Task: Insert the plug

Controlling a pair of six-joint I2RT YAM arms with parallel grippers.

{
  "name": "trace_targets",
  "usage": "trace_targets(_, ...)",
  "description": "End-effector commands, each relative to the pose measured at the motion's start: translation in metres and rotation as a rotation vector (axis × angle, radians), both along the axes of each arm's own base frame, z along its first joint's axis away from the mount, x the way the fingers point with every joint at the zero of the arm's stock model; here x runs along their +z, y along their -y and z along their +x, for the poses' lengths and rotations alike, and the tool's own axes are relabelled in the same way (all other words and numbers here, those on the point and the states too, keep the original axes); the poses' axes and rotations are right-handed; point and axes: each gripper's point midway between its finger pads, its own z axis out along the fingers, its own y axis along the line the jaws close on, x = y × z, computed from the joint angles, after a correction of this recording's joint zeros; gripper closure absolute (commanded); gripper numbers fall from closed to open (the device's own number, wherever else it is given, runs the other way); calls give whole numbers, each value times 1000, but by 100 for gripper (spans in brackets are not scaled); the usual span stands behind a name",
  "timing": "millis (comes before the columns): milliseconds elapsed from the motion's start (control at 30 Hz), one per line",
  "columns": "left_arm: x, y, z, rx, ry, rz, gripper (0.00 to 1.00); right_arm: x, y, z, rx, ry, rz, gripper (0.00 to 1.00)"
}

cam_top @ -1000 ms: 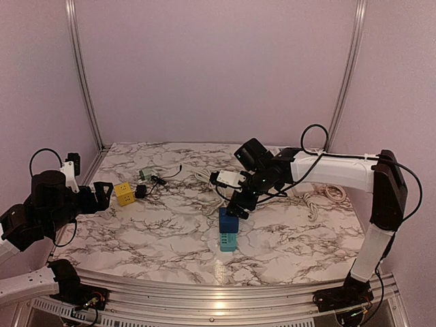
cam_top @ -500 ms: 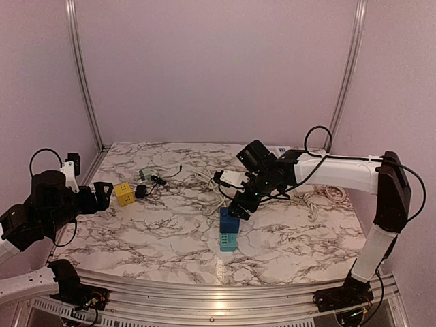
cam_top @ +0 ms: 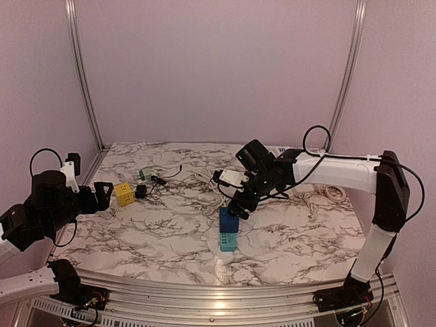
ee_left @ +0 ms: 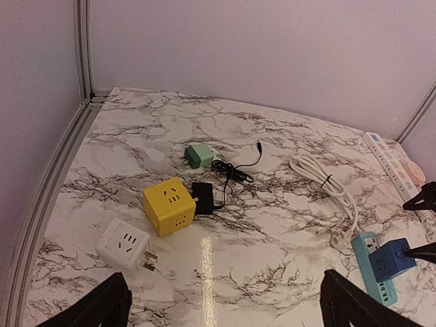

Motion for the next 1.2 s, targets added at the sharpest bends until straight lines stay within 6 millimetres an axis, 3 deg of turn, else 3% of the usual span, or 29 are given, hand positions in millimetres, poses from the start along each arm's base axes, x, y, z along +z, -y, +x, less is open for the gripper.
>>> trace_targets(0,-8,-3,-1,10,-17,21,1,-76,69,-20,-36,-133,-348,2)
trace_targets(233,-8,-3,-1,8,-17,21,1,-44,57,-9,-53,-72,-276,2)
trace_targets(433,-9,-3,-1,8,-18,22,1,15,41,22,-113,102,-158,2)
trace_targets(567,-9,-3,-1,10,-19,23,1,53,41,40,-191,227,-106,2)
trace_targets(767,-9,-3,0,12,-20,24,1,98,47,48,-287,375,-17,2)
trace_targets(867,-10,-3,0,11,-23,26,1,121,53,45,-373,418,128,1)
trace_targets(1000,-10,-3,0,12,-23,28,1,115,36,23,-289,309,350,1)
trace_targets(1167,-9,-4,0,15,-19,22,1,105,27,2,-277,242,412,5)
